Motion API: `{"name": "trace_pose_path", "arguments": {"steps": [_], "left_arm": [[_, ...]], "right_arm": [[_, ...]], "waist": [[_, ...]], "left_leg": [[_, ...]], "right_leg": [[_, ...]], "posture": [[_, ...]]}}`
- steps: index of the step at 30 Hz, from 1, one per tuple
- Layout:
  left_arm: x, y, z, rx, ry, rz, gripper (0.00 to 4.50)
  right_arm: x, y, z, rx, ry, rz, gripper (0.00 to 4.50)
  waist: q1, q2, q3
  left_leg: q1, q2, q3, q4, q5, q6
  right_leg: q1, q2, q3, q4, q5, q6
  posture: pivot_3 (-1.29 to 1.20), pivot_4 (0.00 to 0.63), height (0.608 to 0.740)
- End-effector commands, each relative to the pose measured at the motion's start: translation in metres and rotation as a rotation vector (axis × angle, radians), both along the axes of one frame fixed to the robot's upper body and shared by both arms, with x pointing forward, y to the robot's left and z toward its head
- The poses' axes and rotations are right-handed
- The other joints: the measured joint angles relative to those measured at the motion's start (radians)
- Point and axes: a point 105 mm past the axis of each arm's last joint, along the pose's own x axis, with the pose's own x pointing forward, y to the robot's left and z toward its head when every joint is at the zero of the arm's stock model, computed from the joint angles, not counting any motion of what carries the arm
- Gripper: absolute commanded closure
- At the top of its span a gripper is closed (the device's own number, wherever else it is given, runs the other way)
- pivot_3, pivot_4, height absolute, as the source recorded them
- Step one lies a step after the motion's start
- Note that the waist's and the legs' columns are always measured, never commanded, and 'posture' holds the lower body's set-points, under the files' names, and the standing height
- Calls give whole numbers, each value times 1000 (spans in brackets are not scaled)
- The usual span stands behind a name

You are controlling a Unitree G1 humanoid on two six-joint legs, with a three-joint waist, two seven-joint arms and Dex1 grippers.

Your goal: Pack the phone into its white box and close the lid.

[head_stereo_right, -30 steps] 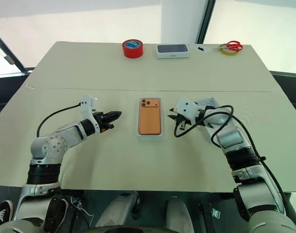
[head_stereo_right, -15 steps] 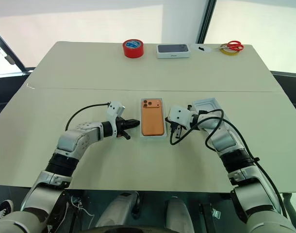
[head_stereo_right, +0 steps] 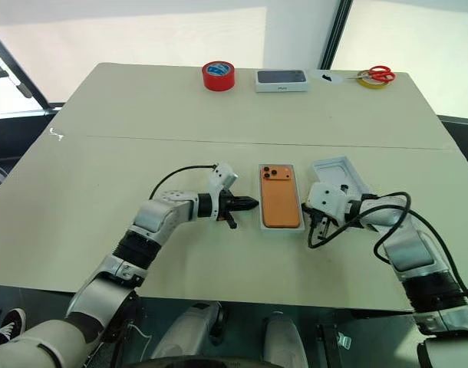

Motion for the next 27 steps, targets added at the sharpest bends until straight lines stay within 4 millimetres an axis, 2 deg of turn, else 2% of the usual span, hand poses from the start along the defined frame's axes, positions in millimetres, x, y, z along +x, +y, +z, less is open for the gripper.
{"name": "trace_pose_path", "arguments": {"steps": [1,9,10,11,13,19,20,21,24,27], "left_arm": [[-5,-12,6,-8,-31,-63,4500],[6,18,8,27,-75,-9,4500],[6,24,10,10,-56,-6,4500],[5,30,14,-12,-37,-2,4247],[9,41,23,-17,-100,25,3756],[5,69,48,-62,-207,42,685],[3,75,52,-69,-237,41,165],[2,81,56,-74,-274,41,72],[-2,99,68,-97,-407,65,72],[-18,122,69,-74,-524,26,72]], "right_arm": [[-2,8,17,31,-41,30,4450],[3,-4,19,-31,-88,6,4450],[1,-7,24,61,-16,-40,4217],[-3,-7,28,142,52,-57,3929],[-3,-12,38,104,7,-55,3256],[5,-18,68,80,-108,-88,57],[11,-22,72,64,-140,-126,0],[15,-23,74,70,-148,-160,0],[19,-28,70,114,-79,-265,0],[18,-33,56,145,33,-377,0]], "waist": [[0,0,0],[-3,0,0],[-5,1,0],[-5,1,1],[-10,1,1],[-25,2,1],[-26,2,1],[-26,2,1],[-28,2,1],[-27,2,1]], "left_leg": [[0,0,0,0,0,0],[0,0,0,0,0,0],[0,0,0,0,0,0],[0,0,0,0,0,0],[0,1,0,0,0,0],[0,1,-1,0,0,0],[0,1,-1,0,0,0],[0,1,0,0,0,0],[0,1,0,0,0,0],[0,2,0,-1,0,0]], "right_leg": [[0,0,0,0,0,0],[0,0,0,0,0,0],[0,0,0,0,0,0],[0,0,0,0,0,0],[0,1,0,0,0,0],[0,1,0,0,0,0],[0,1,0,0,0,0],[0,0,0,0,0,0],[-1,1,0,0,-1,-1],[-1,1,0,0,-2,-3]], "posture": [[0,150,740],[0,150,740],[0,150,740],[0,150,740],[0,150,740],[0,150,740],[0,150,740],[0,150,740],[0,150,740],[0,150,740]]}}
